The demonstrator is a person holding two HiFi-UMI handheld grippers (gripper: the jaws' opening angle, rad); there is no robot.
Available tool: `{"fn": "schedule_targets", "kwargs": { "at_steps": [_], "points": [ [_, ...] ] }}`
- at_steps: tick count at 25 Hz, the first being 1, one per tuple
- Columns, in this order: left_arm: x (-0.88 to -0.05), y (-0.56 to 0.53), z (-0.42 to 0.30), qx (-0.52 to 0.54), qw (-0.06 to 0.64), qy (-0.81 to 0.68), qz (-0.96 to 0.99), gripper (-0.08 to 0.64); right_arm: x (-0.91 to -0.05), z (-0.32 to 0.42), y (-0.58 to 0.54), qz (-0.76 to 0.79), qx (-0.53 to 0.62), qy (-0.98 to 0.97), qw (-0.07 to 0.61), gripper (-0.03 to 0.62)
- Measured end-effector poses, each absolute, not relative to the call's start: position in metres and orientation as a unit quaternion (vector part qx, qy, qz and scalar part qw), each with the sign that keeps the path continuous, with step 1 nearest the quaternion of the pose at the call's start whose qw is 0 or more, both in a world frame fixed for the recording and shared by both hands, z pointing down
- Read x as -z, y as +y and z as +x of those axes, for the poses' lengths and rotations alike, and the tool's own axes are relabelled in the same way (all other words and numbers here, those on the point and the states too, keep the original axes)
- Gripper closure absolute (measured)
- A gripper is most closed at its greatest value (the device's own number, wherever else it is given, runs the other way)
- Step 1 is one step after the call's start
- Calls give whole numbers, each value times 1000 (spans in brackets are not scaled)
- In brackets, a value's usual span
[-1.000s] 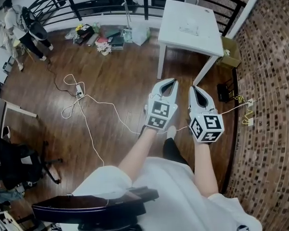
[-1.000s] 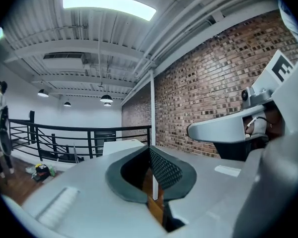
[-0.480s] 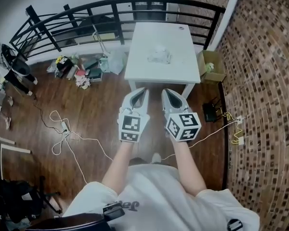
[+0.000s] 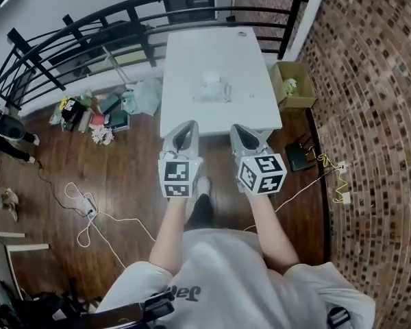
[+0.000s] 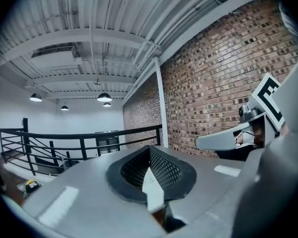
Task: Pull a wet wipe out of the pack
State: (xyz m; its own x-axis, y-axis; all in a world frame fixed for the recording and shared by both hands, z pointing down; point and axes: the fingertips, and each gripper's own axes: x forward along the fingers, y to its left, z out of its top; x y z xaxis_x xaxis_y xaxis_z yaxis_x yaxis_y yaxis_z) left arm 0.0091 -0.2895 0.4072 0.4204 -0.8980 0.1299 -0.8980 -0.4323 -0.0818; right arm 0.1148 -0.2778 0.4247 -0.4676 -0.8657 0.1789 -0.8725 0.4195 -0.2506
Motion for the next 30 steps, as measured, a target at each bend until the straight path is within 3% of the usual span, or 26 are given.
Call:
{"fn": "schedule_targets", "kwargs": {
  "at_steps": [8,12,21,26,30],
  "points": [
    [-367,-458,6,-53,-39,-496,866,543,-390,96,-449,531,-114,-840,21,601],
    [-346,-515,-23,1,-23,-505,863,543,-383,75,-501,526,-109,-843,25,601],
    [-382,-589,-7,-55,-4,-493,868,544,-409,95,-565,494,-142,-856,46,601],
    [-396,-608,-10,-58,7,-511,858,543,-421,161,-601,413,-60,-892,173,601],
    [-409,-621,-20,-69,23,-530,845,543,-412,222,-631,331,53,-884,326,601]
  ]
}}
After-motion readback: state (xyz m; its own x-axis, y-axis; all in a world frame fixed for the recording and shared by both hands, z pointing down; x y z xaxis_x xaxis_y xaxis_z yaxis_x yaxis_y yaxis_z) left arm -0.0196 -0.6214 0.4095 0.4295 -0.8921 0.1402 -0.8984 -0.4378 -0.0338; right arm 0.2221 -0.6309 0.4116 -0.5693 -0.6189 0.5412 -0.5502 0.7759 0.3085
